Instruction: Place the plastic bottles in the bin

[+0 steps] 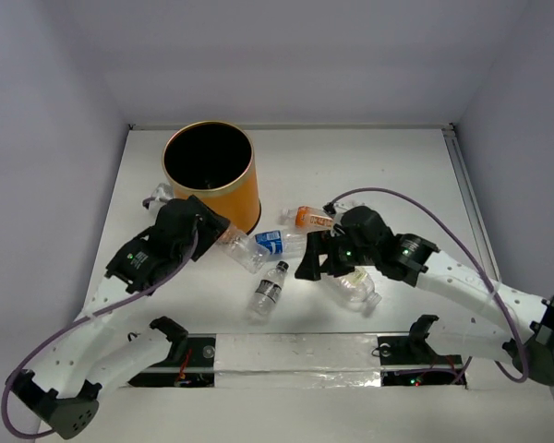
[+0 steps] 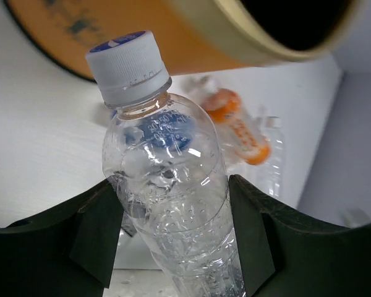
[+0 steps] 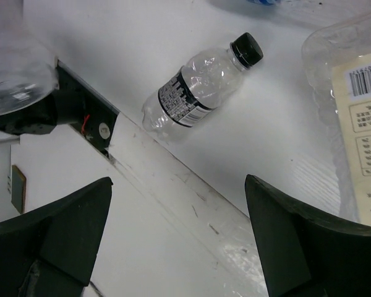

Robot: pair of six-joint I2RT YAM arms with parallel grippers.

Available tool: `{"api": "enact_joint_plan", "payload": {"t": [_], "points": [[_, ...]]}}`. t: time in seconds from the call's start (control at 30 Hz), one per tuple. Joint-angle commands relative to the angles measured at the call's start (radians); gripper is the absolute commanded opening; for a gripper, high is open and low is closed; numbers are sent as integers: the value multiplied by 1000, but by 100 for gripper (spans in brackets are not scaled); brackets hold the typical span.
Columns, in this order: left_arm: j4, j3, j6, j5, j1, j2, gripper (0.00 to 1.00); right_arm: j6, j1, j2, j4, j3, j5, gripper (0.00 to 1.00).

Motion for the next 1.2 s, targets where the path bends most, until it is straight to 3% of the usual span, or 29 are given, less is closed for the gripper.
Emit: {"api": "enact_joint_plan", "payload": {"t": [0.0,0.2,0.23,0.37,0.5,0.6,0.77,1.03,1.17], "points": [[-33,173,100,-53,-59,4,45,90,33,51,81,42,101,94],[-19,581,259,-215,-121,151,47,179,99,167,179,47,155,94],[-22,693,339,-272,-121,214,47,188,109,184,202,50,166,94],[15,908,578,-457,-121,349,51,226,139,262,265,30,210,99],[116,1034,789,-557,-63,478,54,275,139,330,323,18,245,100],[189,1010,858,-574,18,516,54,309,139,367,350,39,244,100],[323,809,832,-464,189,474,54,326,171,459,299,93,336,100],[464,659,902,-485,189,466,54,351,211,549,271,136,387,100],[544,527,919,-461,189,443,59,351,221,592,273,151,380,100]]}}
